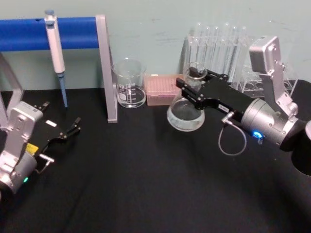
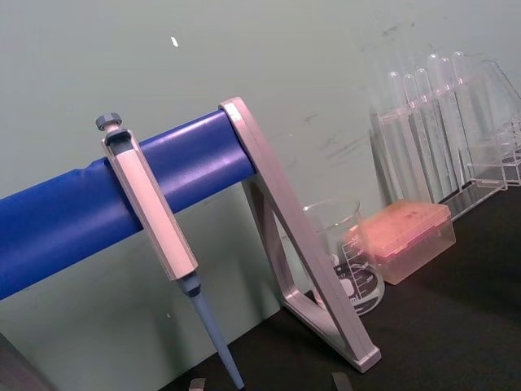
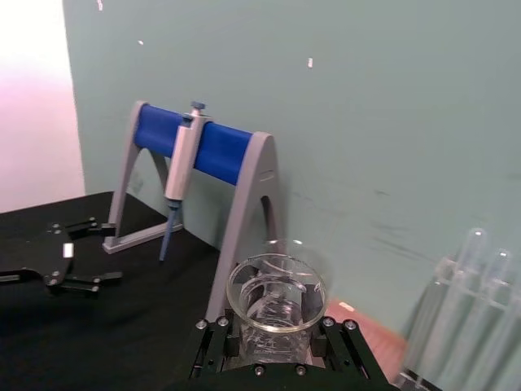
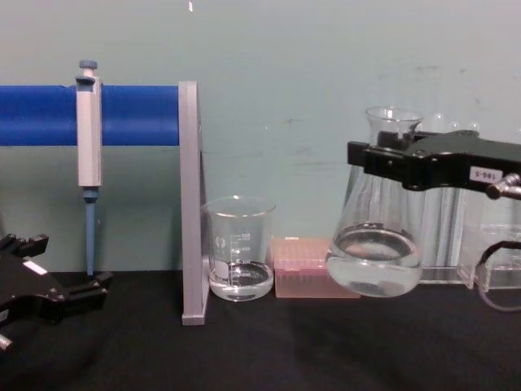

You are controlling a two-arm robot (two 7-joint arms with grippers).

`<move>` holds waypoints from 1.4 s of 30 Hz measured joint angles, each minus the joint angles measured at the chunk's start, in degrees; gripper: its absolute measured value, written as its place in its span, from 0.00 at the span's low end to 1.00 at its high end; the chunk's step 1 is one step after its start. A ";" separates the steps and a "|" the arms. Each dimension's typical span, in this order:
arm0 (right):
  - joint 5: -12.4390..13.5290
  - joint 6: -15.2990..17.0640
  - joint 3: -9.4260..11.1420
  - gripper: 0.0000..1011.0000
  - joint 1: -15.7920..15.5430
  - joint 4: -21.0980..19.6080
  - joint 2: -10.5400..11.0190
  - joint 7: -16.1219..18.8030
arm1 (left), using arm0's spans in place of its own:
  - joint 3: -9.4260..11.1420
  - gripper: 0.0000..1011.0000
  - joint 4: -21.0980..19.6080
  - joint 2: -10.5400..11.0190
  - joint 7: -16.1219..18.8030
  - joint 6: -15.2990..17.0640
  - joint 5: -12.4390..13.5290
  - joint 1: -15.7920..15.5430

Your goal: Grasp the erlenmeyer flask with one hand, shake it three times, then place it back.

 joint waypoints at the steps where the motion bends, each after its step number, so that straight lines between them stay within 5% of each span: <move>1: -0.09 0.00 0.21 0.45 -0.08 0.04 -0.04 -0.09 | 0.00 0.99 0.00 0.00 0.00 0.00 0.00 0.00; 23: -2.41 0.90 3.80 0.45 -1.46 0.28 -1.31 -0.01 | 0.00 0.99 0.00 0.00 0.00 0.00 0.00 0.00; 42: -2.03 1.59 0.96 0.45 -1.62 -2.16 -1.89 4.32 | 0.00 0.99 0.00 0.00 0.00 0.00 0.00 0.00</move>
